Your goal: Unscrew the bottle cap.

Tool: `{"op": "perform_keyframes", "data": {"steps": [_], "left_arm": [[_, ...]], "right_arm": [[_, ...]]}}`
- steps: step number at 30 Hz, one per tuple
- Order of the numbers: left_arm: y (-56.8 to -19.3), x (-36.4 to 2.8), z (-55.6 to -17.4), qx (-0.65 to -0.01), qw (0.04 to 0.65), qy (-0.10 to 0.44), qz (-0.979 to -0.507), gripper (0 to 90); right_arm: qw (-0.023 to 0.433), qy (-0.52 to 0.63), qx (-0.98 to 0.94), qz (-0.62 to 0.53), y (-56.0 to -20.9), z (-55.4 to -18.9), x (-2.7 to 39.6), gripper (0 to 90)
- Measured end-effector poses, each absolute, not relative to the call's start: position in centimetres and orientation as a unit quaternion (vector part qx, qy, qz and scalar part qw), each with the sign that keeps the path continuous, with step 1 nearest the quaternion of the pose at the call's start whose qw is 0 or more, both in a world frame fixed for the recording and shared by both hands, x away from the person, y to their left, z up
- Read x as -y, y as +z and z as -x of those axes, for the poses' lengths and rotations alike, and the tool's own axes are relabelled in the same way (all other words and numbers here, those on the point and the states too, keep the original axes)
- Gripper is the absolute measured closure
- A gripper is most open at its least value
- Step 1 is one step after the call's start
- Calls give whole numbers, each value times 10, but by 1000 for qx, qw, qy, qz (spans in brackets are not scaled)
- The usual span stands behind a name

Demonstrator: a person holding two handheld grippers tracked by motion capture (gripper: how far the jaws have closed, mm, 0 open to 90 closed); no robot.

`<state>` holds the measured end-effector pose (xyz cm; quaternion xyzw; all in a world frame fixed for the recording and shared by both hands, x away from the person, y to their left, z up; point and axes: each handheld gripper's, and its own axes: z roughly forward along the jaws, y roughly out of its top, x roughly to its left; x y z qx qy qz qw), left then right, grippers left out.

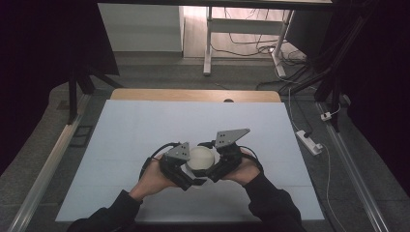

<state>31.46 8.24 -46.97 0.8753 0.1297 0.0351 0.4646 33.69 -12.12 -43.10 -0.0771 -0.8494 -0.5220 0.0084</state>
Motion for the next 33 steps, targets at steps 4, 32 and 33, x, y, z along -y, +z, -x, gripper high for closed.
{"op": "perform_keyframes", "data": {"steps": [4, 32, 33], "left_arm": [[-469, -84, -315, -142, 468, 43, -871, 74], [-464, -84, -311, -215, 459, 95, -857, 74], [-464, -84, -312, -213, 459, 94, -857, 74]], "right_arm": [[-2, -531, 841, 106, -430, -333, 118, 5], [-118, -526, 814, 215, -429, -313, 106, 71], [-118, -527, 814, 213, -429, -313, 107, 72]]}}
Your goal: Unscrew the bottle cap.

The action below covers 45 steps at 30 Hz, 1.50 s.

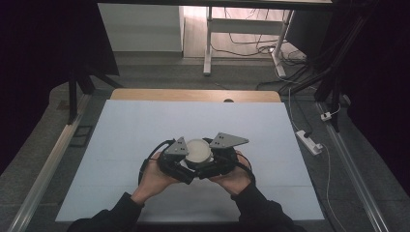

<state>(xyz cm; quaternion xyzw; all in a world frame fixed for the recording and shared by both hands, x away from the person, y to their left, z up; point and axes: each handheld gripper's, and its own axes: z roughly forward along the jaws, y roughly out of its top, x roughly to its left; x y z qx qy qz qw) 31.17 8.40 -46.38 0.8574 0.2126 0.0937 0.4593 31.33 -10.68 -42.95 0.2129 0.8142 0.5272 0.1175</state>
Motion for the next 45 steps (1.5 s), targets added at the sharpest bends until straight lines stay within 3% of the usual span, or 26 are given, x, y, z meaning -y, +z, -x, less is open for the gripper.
{"op": "perform_keyframes", "data": {"steps": [24, 28, 30, 36, 43, 45], "left_arm": [[-465, -80, -309, -85, 470, 9, -878, 74], [-465, -80, -309, -94, 471, 13, -877, 74], [-465, -81, -310, -109, 468, 24, -877, 74], [-465, -84, -312, -144, 469, 40, -870, 74], [-464, -88, -314, -189, 468, 69, -861, 74], [-464, -88, -314, -198, 463, 79, -860, 74]], "right_arm": [[-54, 546, -835, -31, -430, -336, 134, 73], [-49, 548, -834, -48, -432, -334, 134, 70], [-43, 547, -833, -66, -431, -333, 131, 2], [-8, 540, -835, -104, -422, -328, 128, 0], [91, 515, -834, -177, -419, -318, 117, 0], [99, 515, -832, -182, -420, -317, 116, 0]]}}
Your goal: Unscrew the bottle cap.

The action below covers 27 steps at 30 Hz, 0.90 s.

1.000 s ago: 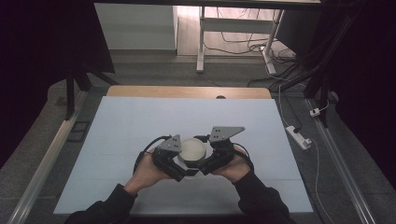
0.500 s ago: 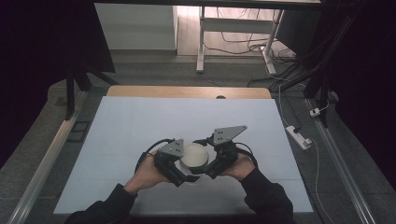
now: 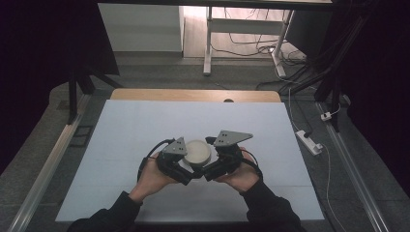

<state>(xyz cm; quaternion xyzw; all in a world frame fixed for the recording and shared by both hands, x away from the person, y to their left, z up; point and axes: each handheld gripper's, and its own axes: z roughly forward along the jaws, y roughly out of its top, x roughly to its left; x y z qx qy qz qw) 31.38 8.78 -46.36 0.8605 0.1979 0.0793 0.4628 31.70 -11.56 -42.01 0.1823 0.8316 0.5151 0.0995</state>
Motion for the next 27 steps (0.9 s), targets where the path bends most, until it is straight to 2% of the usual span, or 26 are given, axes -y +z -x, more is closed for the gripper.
{"op": "perform_keyframes", "data": {"steps": [6, 10, 14, 27], "left_arm": [[-464, -84, -312, -211, 452, 93, -862, 74], [-464, -82, -311, -213, 451, 95, -862, 74], [-464, -83, -312, -206, 452, 89, -863, 74], [-467, -87, -316, -144, 466, 35, -872, 74]], "right_arm": [[120, 513, -824, -211, -426, -313, 107, 0], [117, 522, -817, -215, -431, -313, 107, 67], [119, 523, -817, -211, -431, -313, 107, 71], [39, 536, -834, -130, -431, -325, 120, 75]]}}
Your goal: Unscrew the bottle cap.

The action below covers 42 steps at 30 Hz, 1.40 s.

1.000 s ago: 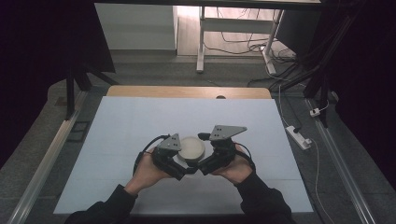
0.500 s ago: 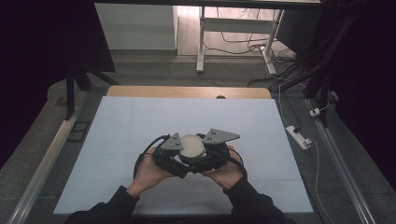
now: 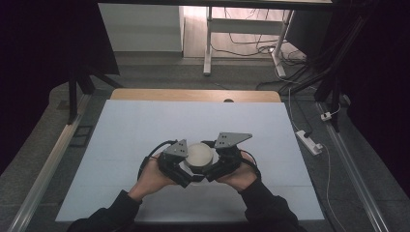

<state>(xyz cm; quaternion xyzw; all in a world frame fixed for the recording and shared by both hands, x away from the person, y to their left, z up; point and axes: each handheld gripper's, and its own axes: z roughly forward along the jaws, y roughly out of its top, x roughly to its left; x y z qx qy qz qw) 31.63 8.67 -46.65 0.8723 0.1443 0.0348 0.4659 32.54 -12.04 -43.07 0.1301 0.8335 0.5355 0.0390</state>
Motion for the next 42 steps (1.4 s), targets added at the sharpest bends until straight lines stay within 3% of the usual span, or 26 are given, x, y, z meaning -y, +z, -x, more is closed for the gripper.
{"op": "perform_keyframes", "data": {"steps": [12, 42], "left_arm": [[-473, -90, -321, -96, 464, 7, -880, 74], [-475, -97, -328, -147, 462, 39, -874, 74]], "right_arm": [[22, 540, -836, -98, -433, -325, 122, 76], [45, 551, -826, -109, -423, -323, 132, 75]]}}
